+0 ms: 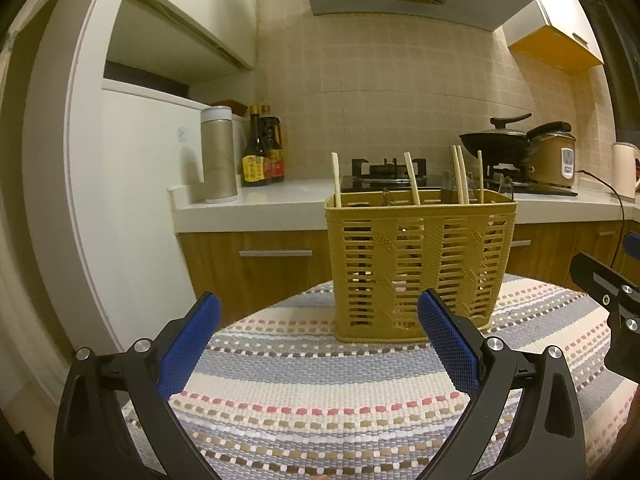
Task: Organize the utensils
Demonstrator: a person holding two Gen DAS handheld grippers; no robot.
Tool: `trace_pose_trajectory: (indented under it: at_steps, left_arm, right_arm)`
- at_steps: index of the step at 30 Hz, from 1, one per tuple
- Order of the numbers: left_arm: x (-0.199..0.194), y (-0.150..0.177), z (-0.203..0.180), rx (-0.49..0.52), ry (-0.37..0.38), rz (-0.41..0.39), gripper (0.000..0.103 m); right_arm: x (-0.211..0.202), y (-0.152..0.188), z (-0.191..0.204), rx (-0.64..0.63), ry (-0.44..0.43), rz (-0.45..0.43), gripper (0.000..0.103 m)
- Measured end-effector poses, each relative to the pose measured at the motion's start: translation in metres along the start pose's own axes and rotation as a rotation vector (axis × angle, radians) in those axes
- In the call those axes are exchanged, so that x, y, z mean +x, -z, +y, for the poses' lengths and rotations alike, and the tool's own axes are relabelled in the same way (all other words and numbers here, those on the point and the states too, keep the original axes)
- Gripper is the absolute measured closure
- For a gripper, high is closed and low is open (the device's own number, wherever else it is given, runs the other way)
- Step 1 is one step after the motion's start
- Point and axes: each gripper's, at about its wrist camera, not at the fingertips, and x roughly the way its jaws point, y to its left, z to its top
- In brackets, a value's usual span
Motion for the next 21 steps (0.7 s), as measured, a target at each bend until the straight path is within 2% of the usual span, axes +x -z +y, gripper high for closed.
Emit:
trace_pose_trajectory:
  at_steps: [21]
  left_arm:
    - [0.0005,-0.0002,0.0012,-0.009,0.004,0.005,0.008]
  right_arm:
    - [0.0008,0.0007,0.0011,-0.004,-0.004,0.005,0.007]
